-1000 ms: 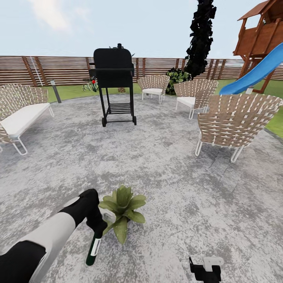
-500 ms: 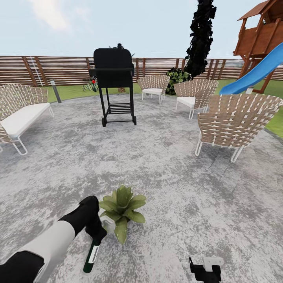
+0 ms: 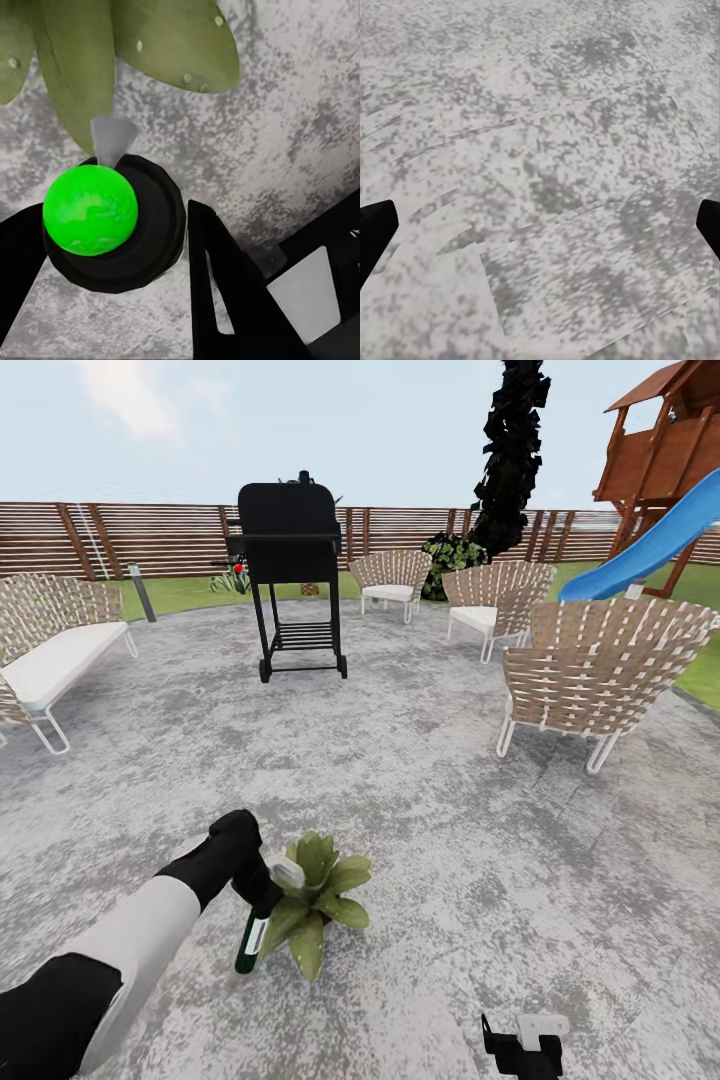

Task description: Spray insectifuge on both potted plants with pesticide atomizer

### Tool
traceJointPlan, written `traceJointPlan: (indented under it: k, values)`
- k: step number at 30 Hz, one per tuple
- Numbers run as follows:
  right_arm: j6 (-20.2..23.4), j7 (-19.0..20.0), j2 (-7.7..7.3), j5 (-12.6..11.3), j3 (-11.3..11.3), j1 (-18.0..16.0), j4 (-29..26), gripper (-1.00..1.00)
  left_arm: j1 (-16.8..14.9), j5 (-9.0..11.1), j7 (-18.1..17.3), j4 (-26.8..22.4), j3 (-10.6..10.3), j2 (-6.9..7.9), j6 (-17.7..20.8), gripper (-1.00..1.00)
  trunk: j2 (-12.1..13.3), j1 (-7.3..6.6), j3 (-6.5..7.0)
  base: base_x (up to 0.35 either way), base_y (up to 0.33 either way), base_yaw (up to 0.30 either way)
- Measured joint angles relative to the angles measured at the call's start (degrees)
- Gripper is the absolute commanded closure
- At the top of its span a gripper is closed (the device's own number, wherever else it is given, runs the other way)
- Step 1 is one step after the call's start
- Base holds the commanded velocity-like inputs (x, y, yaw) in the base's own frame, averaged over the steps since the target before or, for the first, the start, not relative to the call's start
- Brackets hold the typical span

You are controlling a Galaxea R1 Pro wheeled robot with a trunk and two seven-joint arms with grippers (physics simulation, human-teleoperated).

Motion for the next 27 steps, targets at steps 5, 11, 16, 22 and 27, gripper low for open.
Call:
traceJointPlan:
  k: [5,11,16,22,27]
  values:
    - [0.0,0.0,0.0,0.0,0.0,0.0,0.0,-1.0,0.46,0.08,0.0,0.12,-0.35,0.33,-0.07,1.0,0.0,0.0,0.0,0.0,0.0,0.0]
    - [0.0,0.0,-0.02,0.0,-0.01,0.0,0.0,-1.0,0.3,0.46,0.01,0.06,-0.71,-2.9,0.1,1.0,0.0,0.0,0.0,0.0,0.0,0.0]
    - [0.0,0.0,-0.08,0.0,0.0,-0.02,0.0,-1.0,0.51,0.19,0.03,0.09,-0.93,-3.98,-0.08,1.0,0.0,0.0,0.0,0.0,0.0,0.0]
    - [0.0,0.0,-0.09,0.0,0.0,-0.02,0.0,-1.0,0.87,-0.12,-1.47,1.62,-0.75,-0.32,-0.6,1.0,0.0,0.0,0.0,0.0,0.0,0.0]
    - [0.0,0.0,-0.04,0.0,0.01,-0.02,0.0,-1.0,2.92,-0.28,-3.03,4.7,-0.83,1.77,-1.04,1.0,0.0,0.0,0.0,0.0,0.0,0.0]
